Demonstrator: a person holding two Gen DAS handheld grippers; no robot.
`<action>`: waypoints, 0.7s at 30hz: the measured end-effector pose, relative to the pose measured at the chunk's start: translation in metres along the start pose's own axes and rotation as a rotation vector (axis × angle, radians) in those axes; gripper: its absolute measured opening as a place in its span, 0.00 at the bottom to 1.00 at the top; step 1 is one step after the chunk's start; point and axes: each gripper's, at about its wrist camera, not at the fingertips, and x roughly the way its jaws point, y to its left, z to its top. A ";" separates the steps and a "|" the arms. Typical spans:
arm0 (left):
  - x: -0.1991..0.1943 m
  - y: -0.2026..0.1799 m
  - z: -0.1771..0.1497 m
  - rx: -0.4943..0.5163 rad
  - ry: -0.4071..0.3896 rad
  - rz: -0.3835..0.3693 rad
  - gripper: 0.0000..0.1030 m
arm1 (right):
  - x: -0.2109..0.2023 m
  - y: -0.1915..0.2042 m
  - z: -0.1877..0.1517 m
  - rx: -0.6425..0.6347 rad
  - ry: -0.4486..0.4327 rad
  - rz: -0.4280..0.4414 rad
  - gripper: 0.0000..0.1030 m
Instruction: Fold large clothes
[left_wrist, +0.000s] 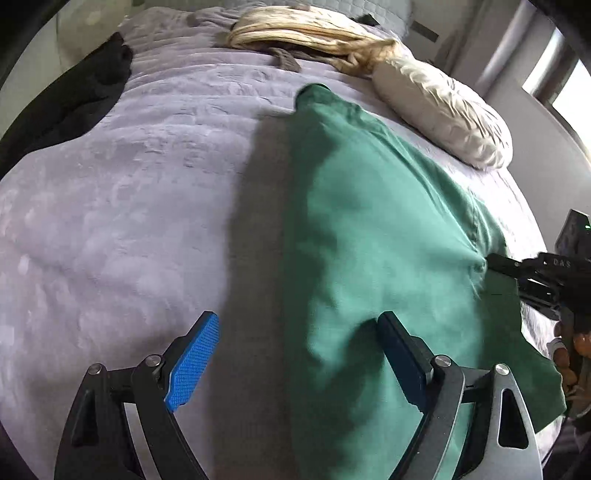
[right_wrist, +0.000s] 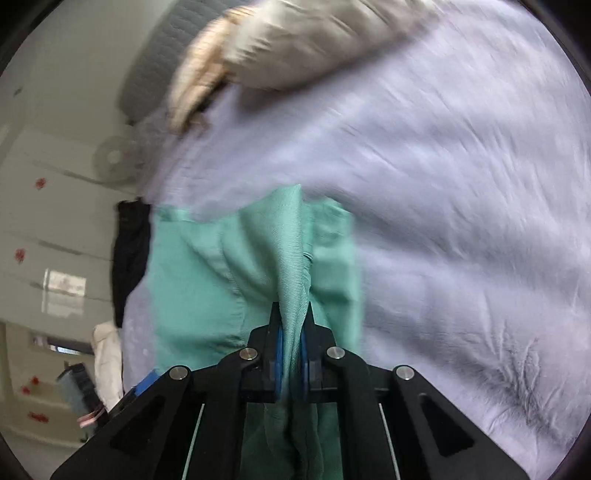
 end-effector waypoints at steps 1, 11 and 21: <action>-0.002 0.000 0.000 0.002 0.001 0.003 0.85 | 0.003 -0.011 -0.001 0.066 0.012 0.028 0.13; -0.053 0.032 -0.013 0.048 0.013 0.007 0.85 | -0.072 0.035 -0.060 -0.037 0.052 0.091 0.54; -0.050 0.018 -0.051 0.093 0.090 -0.025 0.85 | -0.058 0.028 -0.127 -0.065 0.187 0.001 0.03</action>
